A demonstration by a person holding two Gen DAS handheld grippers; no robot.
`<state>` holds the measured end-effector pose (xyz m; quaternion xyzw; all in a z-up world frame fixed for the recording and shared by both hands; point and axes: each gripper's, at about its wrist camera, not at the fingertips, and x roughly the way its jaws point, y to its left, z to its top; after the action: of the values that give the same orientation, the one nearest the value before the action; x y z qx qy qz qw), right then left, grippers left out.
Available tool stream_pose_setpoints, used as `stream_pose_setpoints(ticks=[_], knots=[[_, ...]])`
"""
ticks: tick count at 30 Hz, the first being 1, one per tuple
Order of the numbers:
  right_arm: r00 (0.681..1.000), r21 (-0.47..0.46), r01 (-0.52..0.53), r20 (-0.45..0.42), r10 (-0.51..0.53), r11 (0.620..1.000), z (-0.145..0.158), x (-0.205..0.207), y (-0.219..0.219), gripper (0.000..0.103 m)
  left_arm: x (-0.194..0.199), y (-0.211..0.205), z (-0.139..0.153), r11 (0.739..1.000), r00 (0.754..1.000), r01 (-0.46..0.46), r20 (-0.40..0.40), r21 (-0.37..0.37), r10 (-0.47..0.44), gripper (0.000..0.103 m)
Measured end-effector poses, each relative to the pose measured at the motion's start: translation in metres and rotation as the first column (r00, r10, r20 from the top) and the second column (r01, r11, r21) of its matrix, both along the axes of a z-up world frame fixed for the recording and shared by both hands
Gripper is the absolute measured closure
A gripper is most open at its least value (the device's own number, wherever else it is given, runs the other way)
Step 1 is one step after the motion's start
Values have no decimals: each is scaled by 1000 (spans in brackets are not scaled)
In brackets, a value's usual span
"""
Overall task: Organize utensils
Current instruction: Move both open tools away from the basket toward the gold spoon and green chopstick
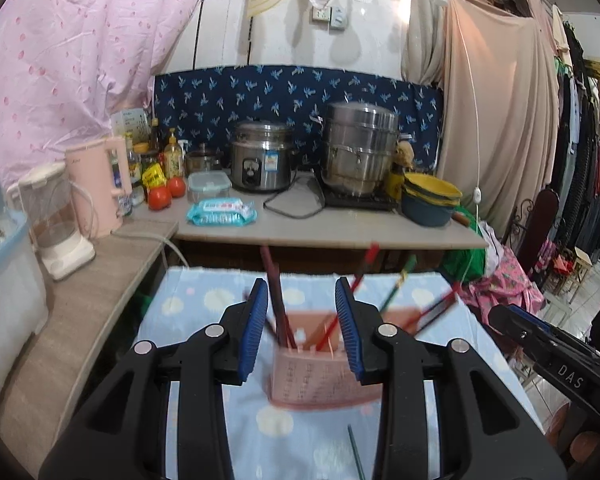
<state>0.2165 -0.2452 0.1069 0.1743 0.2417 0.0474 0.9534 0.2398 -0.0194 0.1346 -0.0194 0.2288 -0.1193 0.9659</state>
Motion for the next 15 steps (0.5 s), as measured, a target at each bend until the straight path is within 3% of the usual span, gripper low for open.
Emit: stream_pose_setpoints(ticks=[15], knots=[[969, -9, -24, -246, 21, 1000, -105, -89, 15, 70, -71, 7, -106, 1000, 973, 19, -228, 20, -14, 70]])
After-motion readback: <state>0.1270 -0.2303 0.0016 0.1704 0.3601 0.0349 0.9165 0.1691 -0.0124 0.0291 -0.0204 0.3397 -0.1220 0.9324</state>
